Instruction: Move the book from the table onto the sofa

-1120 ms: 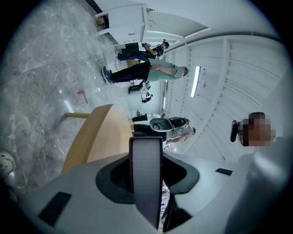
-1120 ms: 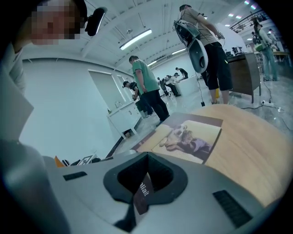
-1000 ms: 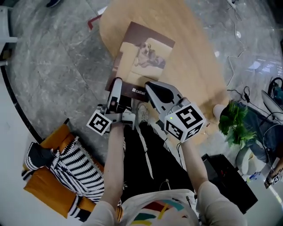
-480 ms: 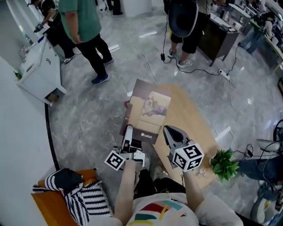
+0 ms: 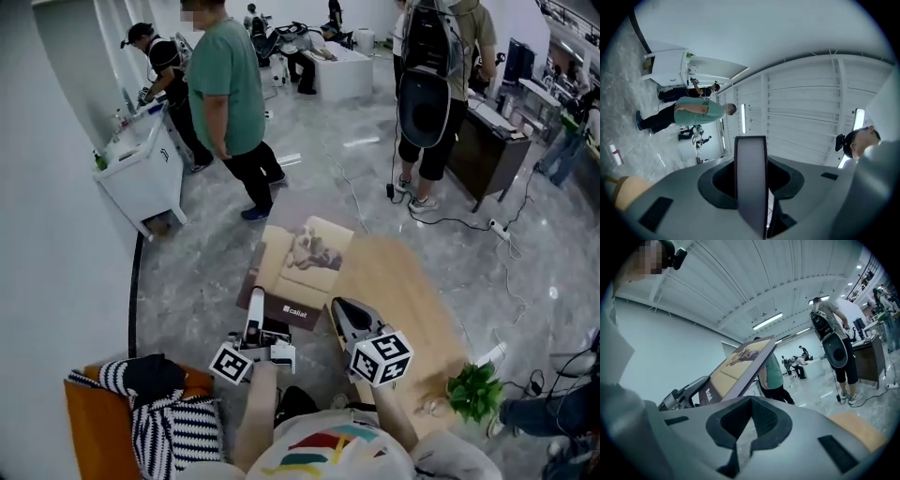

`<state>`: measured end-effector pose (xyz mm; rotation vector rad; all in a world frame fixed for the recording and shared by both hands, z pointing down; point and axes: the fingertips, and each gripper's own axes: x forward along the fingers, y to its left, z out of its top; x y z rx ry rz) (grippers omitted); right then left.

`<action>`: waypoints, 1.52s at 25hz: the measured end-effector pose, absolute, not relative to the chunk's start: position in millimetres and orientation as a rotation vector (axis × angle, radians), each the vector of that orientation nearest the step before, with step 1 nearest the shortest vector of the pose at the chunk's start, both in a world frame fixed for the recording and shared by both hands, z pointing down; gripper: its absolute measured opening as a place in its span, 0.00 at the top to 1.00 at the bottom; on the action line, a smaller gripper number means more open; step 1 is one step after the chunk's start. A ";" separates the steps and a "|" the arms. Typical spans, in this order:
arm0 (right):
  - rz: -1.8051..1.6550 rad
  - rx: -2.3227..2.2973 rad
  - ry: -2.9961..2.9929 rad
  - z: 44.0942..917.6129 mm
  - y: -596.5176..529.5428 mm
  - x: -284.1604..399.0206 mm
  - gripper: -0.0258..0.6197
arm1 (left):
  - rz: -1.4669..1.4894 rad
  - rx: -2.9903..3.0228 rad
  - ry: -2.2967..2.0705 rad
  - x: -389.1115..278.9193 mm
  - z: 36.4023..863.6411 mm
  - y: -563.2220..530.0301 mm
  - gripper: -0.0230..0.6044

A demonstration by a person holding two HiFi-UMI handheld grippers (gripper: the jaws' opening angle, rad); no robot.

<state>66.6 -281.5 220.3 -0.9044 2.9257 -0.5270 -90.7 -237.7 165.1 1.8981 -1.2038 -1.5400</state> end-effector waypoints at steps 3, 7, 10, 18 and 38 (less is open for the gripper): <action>-0.508 -0.818 2.959 214.0 -270.1 44.2 0.95 | -1.616 1.895 -1.246 -113.6 153.5 -214.5 0.72; -0.435 -0.635 3.015 189.2 -253.0 -18.2 0.95 | -1.695 1.879 -1.384 -171.1 137.5 -171.9 0.72; -0.396 -0.392 3.066 174.9 -207.0 -93.0 0.95 | -1.759 1.809 -1.617 -232.8 131.5 -92.4 0.72; -0.436 0.361 3.101 150.1 -34.6 -219.0 0.95 | -1.809 1.559 -2.254 -288.5 102.5 130.2 0.72; -0.049 1.923 2.739 247.1 432.0 -383.8 0.95 | -2.027 0.016 -3.147 -287.8 244.2 579.5 0.72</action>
